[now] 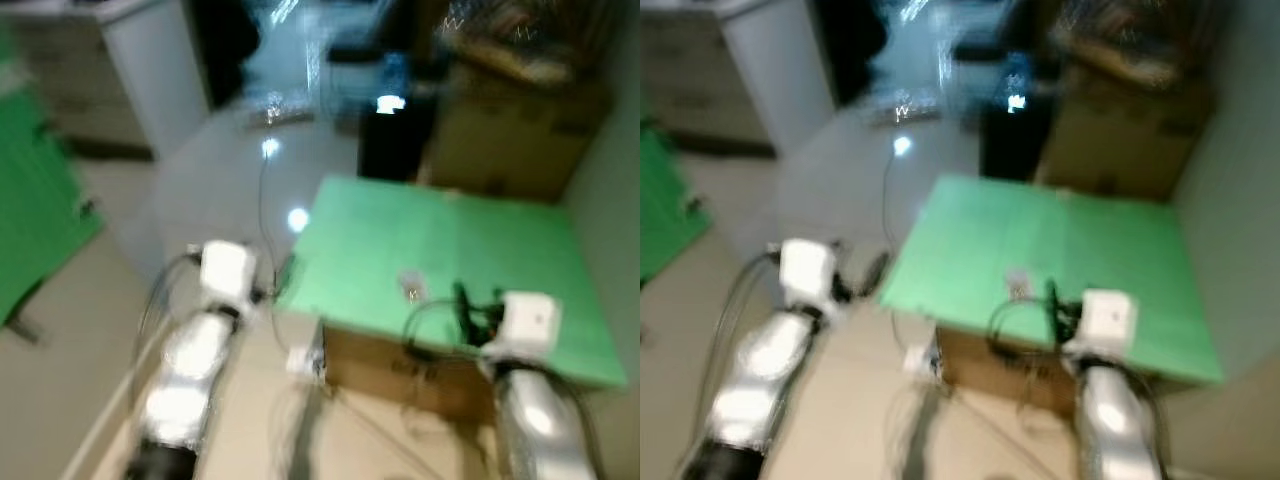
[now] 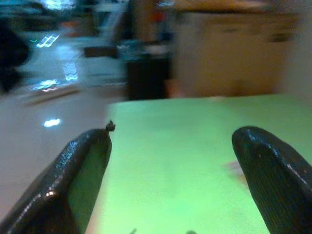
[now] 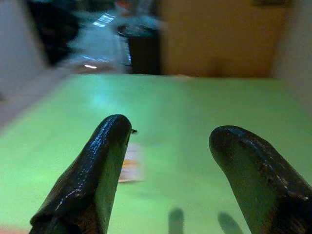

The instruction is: Hang keys on a hook

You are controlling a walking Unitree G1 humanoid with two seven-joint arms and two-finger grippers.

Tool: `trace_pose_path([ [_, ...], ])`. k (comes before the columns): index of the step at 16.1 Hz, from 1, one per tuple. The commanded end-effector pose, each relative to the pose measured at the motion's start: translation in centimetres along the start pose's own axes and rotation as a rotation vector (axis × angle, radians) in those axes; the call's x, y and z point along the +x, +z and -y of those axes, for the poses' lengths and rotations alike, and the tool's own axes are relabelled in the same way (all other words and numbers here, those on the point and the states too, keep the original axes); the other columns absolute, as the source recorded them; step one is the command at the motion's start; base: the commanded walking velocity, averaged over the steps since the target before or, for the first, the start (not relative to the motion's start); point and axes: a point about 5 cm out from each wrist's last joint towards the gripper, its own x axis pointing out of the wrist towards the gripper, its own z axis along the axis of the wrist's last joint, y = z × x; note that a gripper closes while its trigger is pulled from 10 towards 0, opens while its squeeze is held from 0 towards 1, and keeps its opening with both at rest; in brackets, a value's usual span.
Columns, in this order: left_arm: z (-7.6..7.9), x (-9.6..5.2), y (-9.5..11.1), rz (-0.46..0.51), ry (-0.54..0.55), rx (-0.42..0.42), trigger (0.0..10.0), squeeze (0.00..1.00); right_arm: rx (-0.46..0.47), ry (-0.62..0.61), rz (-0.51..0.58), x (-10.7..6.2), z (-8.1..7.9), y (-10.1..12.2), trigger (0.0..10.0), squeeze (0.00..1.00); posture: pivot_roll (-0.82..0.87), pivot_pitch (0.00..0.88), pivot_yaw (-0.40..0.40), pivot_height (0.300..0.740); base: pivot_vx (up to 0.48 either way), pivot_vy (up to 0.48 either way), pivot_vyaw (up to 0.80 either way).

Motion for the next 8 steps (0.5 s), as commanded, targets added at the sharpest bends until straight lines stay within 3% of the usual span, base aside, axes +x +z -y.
trace_pose_path([
  [1,-1.1,-0.2,0.4,0.006,0.017,0.028,10.0,0.00,0.025,0.021,0.021,0.3,-0.8,0.6,10.0,0.00,-0.11,0.000,0.048,0.740,0.480,0.000,-0.74],
  [2,-1.0,-0.2,0.2,0.001,0.007,0.023,10.0,0.00,0.023,0.021,0.021,0.2,-0.7,0.6,10.0,0.00,-0.12,0.000,0.050,0.740,0.480,0.000,-0.71],
  [6,-1.6,0.3,-0.9,-0.080,0.066,0.069,10.0,0.00,0.007,0.010,0.019,0.0,-0.5,0.4,10.0,0.00,-0.12,0.000,0.050,0.740,0.000,0.000,-0.70],
  [8,-1.6,0.4,-0.9,-0.077,0.071,0.053,10.0,0.00,-0.006,0.005,0.021,0.1,-0.4,0.5,10.0,0.00,-0.13,0.000,0.053,0.740,0.000,0.000,0.00],
])
